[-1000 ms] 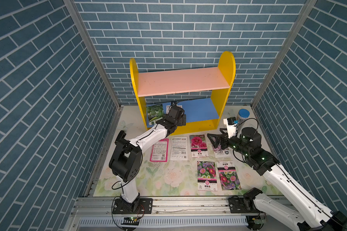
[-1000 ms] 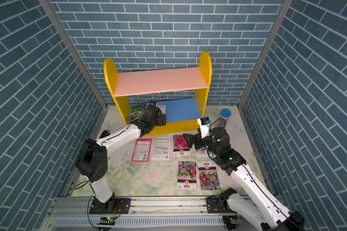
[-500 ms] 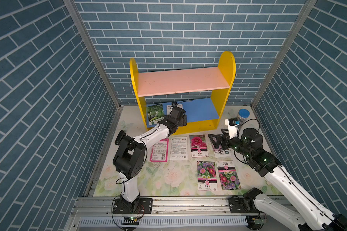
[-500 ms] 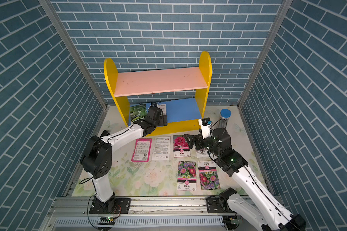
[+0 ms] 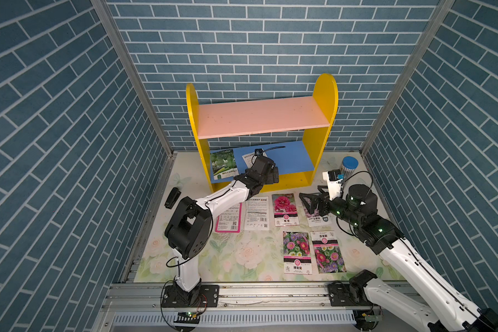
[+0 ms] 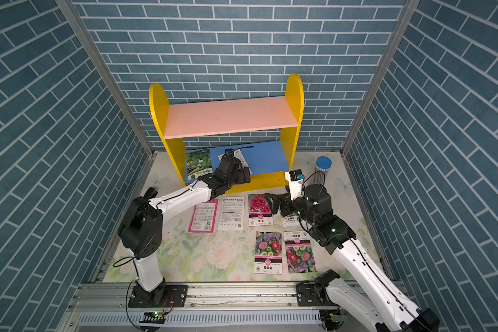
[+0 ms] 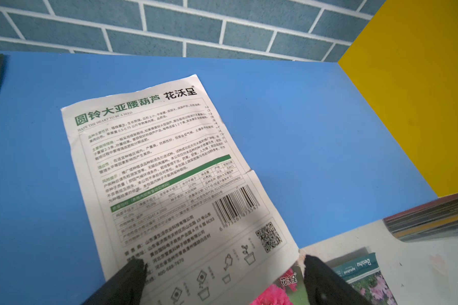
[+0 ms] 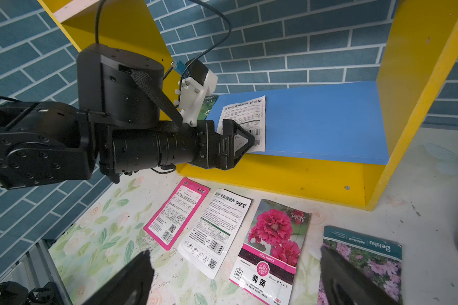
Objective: Take the seed bag off the shelf
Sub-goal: Pick up the seed packet from the shelf.
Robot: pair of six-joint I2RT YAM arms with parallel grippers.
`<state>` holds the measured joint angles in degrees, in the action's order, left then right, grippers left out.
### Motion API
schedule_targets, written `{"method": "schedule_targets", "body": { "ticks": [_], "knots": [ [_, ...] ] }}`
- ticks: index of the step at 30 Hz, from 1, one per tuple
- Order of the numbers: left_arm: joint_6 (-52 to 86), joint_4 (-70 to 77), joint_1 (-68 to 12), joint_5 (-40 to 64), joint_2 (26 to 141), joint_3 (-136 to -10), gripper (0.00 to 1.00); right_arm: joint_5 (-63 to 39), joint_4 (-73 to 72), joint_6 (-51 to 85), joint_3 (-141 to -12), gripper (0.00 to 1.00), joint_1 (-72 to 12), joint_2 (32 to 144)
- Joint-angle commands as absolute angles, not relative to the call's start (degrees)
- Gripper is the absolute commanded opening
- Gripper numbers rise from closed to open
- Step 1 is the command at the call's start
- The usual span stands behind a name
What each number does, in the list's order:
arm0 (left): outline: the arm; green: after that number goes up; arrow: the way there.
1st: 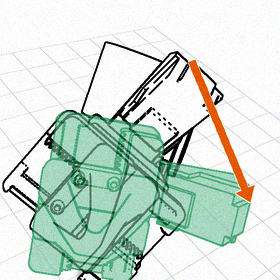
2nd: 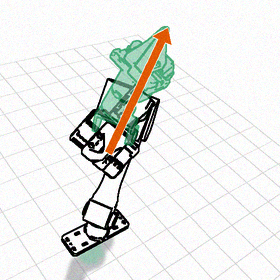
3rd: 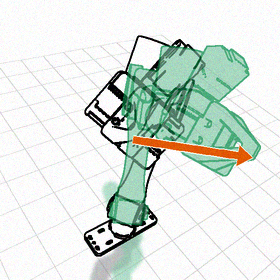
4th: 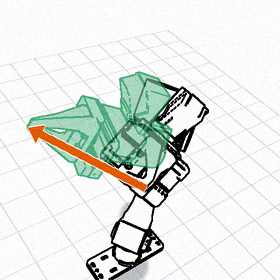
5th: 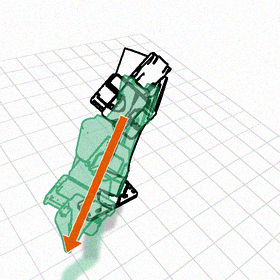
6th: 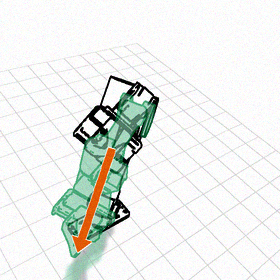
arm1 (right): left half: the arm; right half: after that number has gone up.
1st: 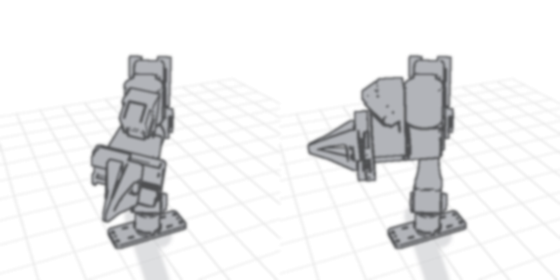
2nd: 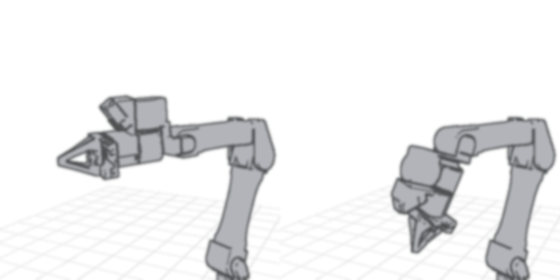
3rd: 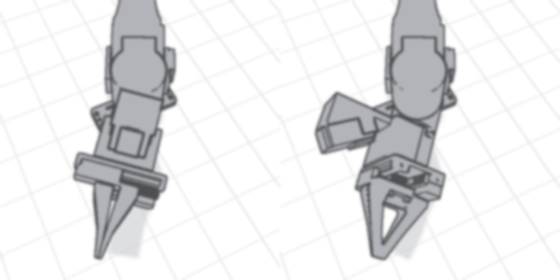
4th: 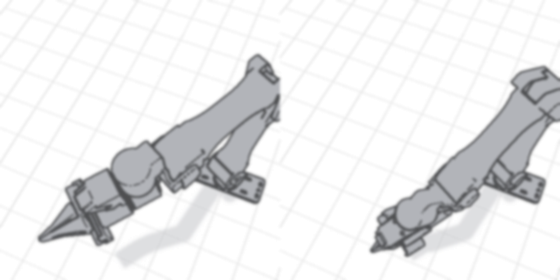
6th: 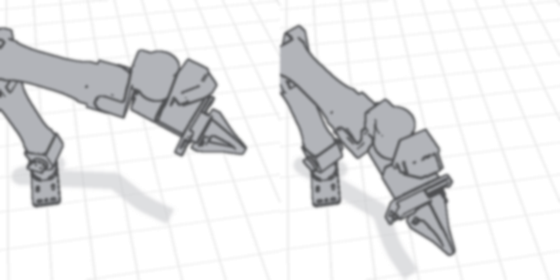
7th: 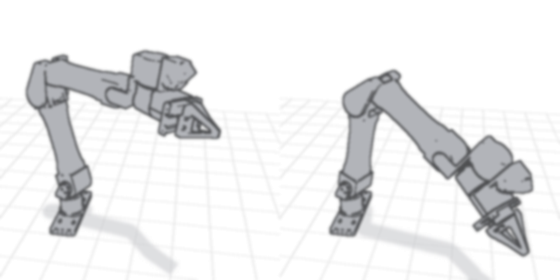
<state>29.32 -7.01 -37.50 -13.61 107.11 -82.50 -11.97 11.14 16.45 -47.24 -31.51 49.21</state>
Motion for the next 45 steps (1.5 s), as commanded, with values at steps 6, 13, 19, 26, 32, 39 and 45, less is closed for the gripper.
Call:
{"method": "schedule_targets", "body": {
  "ticks": [6,13,19,26,32,39,45],
  "knots": [
    [28.7,-9.8,-38.3,-12.3,105.9,-84.6,1.0,-12.0,10.0,15.1,-46.7,1.0,-31.7,48.9],
    [27.9,-10.2,-38.4,-12.0,102.1,-85.1,1.0,-11.8,9.5,15.3,-46.8,1.0,-31.7,47.7],
    [31.1,-12.2,-38.5,-10.4,95.0,-80.2,1.0,-12.3,9.6,15.6,-47.9,1.0,-31.7,47.0],
    [39.5,-6.4,-34.4,1.1,83.3,-66.8,1.0,-13.9,9.0,17.0,-47.0,1.0,-31.6,45.3],
    [45.4,-0.5,-29.4,10.7,79.6,-60.7,1.0,-14.0,9.4,17.3,-46.0,1.0,-31.7,43.9],
    [49.8,3.6,-27.1,15.3,84.9,-59.9,0.96,-13.3,10.2,17.2,-46.1,1.0,-31.6,43.3],
    [52.2,4.9,-26.5,14.8,89.8,-61.6,0.92,-12.1,11.0,17.0,-46.1,1.0,-31.5,42.4]
  ]
}}
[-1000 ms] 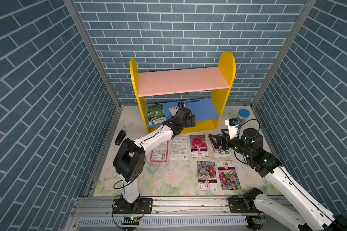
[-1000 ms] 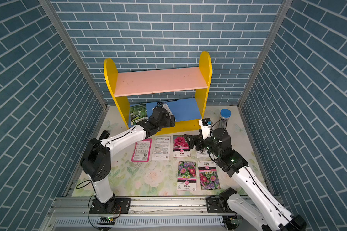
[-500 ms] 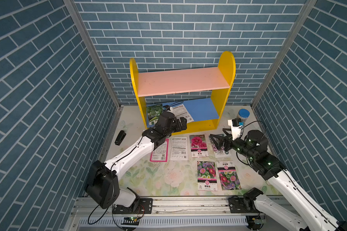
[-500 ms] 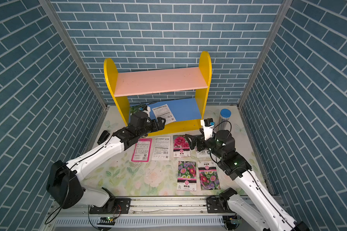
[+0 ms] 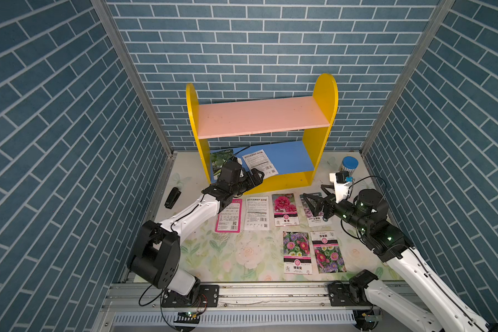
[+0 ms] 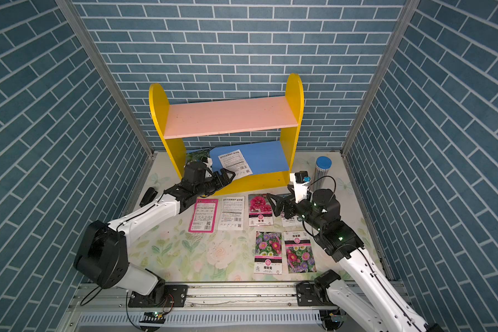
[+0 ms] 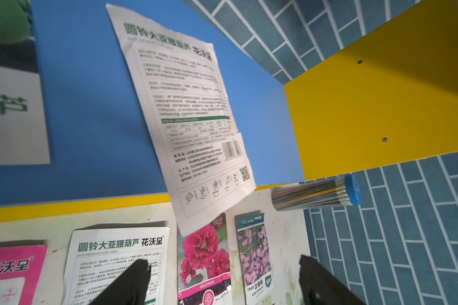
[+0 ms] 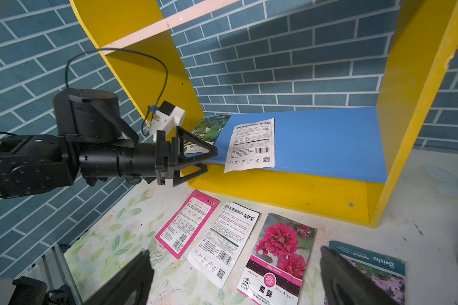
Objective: Take the seed bag off the shelf
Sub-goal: Pick up the seed packet from the shelf.
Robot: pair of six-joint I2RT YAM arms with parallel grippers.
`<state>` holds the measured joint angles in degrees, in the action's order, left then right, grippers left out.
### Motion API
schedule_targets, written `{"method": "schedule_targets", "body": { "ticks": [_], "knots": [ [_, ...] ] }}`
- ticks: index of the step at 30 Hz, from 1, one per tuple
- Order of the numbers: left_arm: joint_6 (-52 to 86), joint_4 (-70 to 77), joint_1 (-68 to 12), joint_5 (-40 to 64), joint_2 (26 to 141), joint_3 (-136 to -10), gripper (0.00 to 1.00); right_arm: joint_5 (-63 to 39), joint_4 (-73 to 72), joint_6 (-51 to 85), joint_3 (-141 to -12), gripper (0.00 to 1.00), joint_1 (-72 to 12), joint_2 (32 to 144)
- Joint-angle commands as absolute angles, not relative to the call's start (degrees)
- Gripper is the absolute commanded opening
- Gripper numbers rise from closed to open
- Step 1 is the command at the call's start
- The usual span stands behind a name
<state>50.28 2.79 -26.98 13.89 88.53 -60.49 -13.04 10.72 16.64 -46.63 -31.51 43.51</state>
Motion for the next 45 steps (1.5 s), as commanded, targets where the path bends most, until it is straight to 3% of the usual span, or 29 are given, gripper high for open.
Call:
{"method": "schedule_targets", "body": {
  "ticks": [1,28,45],
  "knots": [
    [52.8,5.5,-26.4,14.8,90.4,-61.7,0.91,-12.0,10.9,17.0,-46.1,1.0,-31.5,42.3],
    [57.2,12.4,-25.3,17.7,101.2,-65.9,0.61,-10.1,12.8,16.4,-46.7,1.0,-31.6,40.7],
    [57.9,13.4,-25.1,19.9,101.3,-65.6,0.16,-9.9,13.2,16.8,-46.3,1.0,-31.5,40.2]
  ]
}}
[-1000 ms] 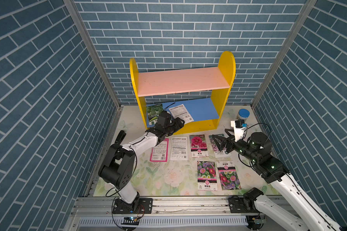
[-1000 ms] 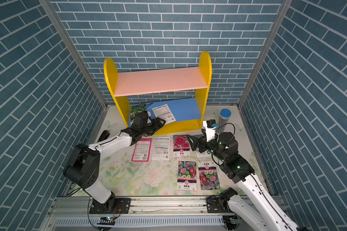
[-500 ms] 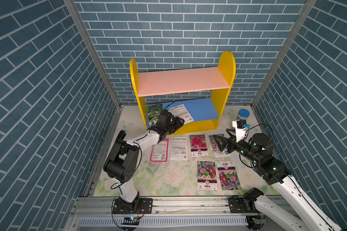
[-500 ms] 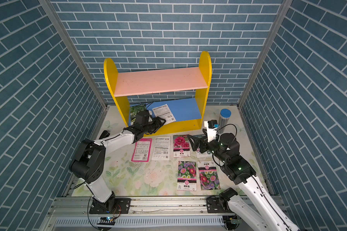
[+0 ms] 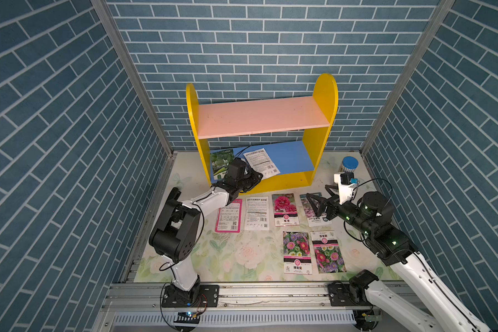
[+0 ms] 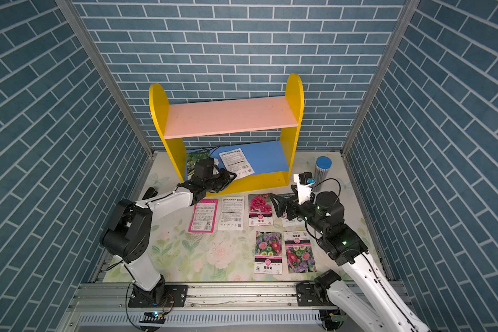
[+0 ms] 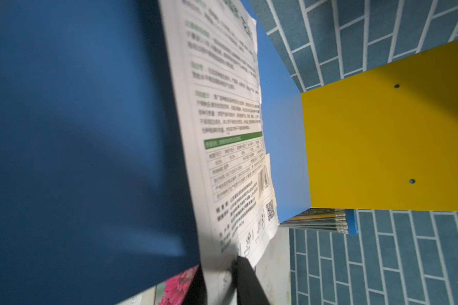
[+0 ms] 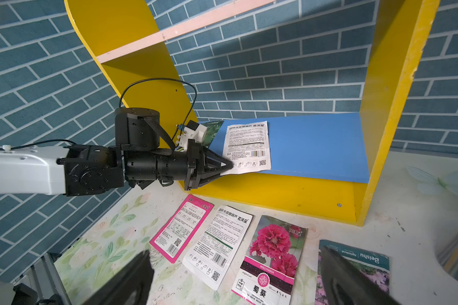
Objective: Take the seed bag off the shelf
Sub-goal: Pick up the seed packet from the shelf.
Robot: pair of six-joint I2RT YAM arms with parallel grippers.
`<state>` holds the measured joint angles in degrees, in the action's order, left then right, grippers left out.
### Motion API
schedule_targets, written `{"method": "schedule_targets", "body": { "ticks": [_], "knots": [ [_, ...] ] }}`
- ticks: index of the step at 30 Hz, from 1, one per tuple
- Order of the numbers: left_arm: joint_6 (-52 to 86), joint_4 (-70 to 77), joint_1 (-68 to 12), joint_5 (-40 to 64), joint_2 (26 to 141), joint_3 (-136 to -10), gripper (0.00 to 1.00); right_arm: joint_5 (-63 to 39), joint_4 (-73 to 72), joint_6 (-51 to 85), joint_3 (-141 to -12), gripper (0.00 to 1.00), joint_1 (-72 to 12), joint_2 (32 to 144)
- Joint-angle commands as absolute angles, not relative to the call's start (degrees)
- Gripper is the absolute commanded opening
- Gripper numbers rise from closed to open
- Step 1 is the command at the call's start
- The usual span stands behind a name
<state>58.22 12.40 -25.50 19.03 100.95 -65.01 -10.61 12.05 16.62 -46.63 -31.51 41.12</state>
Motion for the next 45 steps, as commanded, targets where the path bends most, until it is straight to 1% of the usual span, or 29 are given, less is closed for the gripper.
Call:
{"method": "schedule_targets", "body": {
  "ticks": [1,3,4,9,14,18,22,25,28,35,40,45],
  "knots": [
    [57.8,13.3,-25.1,20.1,101.1,-65.5,0.13,-9.9,13.1,16.9,-46.2,1.0,-31.5,40.1],
    [56.7,12.7,-25.1,20.7,100.6,-65.5,0.03,-9.8,13.0,17.0,-45.9,1.0,-31.5,39.9],
    [55.4,12.1,-25.3,21.1,100.3,-65.6,0.0,-9.9,12.8,17.3,-45.6,1.0,-31.6,39.8],
    [47.4,7.5,-25.9,21.1,96.3,-64.8,0.0,-15.3,8.2,21.2,-42.2,1.0,-31.0,40.4],
    [39.6,7.5,-26.6,26.5,90.6,-61.4,0.0,-22.6,1.8,24.0,-39.2,0.99,-29.0,42.2],
    [35.3,8.4,-27.7,31.0,85.8,-58.5,0.0,-32.7,-4.8,27.2,-37.4,0.99,-24.5,44.5],
    [31.1,7.7,-30.0,35.2,82.0,-57.2,0.0,-45.4,-16.0,33.7,-34.3,0.99,-19.5,46.9],
    [28.5,6.7,-32.7,37.9,79.7,-57.0,0.0,-52.3,-23.4,38.2,-32.7,0.99,-16.9,48.5],
    [27.0,4.3,-35.0,38.8,78.0,-57.8,0.0,-54.8,-27.6,40.7,-31.4,1.0,-14.6,48.8],
    [26.2,1.9,-37.1,39.0,75.2,-59.3,0.0,-57.1,-28.3,42.2,-29.1,0.99,-9.6,46.8],
    [25.9,0.9,-39.0,38.0,74.5,-60.1,0.0,-60.9,-36.6,48.0,-25.0,1.0,-6.4,45.8],
    [26.2,1.2,-40.5,36.9,73.5,-59.9,0.0,-63.8,-40.7,50.8,-23.4,0.99,-4.6,44.8]
  ]
}}
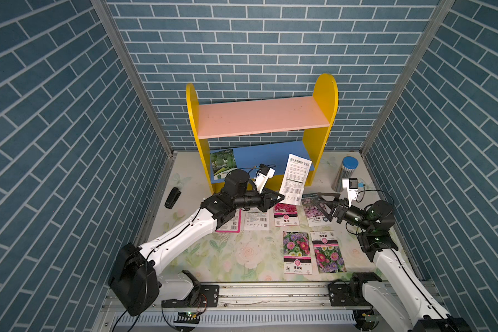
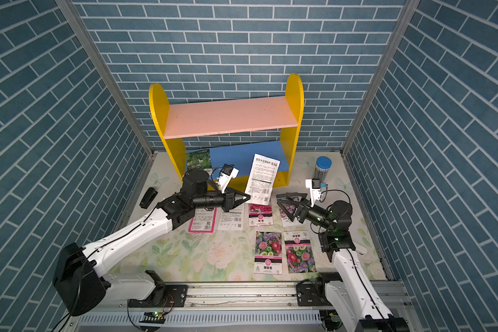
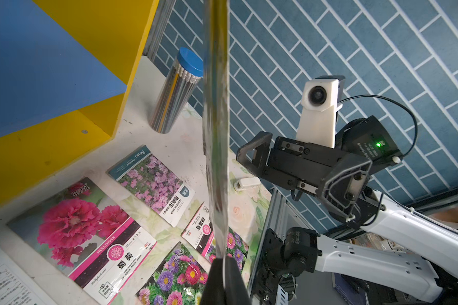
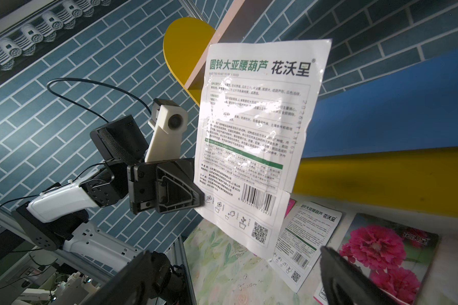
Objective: Take the seed bag off the shelf
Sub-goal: Pick up the seed packet from the shelf.
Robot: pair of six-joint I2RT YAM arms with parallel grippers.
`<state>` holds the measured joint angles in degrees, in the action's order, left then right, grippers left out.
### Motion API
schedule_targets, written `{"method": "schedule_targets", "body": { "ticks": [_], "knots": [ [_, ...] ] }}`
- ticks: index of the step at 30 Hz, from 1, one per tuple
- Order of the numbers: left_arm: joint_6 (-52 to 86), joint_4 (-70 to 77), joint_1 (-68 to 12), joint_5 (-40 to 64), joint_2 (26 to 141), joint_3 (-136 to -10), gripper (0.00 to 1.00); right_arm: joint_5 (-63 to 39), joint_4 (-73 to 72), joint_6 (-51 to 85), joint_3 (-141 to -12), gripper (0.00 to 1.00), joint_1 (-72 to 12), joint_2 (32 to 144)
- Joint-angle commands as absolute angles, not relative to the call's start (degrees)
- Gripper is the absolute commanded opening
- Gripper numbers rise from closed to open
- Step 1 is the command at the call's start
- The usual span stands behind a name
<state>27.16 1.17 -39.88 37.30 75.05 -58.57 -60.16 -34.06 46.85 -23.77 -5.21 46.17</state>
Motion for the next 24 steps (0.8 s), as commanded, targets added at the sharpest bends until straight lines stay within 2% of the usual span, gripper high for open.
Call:
{"method": "schedule_targets", "body": {
  "ticks": [1,6,11,24],
  "knots": [
    [26.4,1.4,-40.8,36.7,73.2,-59.9,0.0,-64.3,-41.8,51.6,-23.2,0.99,-4.5,44.6],
    [26.7,2.7,-41.3,38.0,70.8,-58.6,0.0,-65.8,-45.1,53.8,-23.1,0.99,-4.4,45.0],
    [27.2,4.3,-41.7,40.3,69.8,-57.6,0.0,-66.8,-55.1,59.9,-22.8,0.97,-4.4,47.5],
    [26.9,4.0,-45.6,42.2,69.4,-57.6,0.0,-67.4,-56.0,60.3,-28.4,0.89,-4.4,51.7]
  ]
}}
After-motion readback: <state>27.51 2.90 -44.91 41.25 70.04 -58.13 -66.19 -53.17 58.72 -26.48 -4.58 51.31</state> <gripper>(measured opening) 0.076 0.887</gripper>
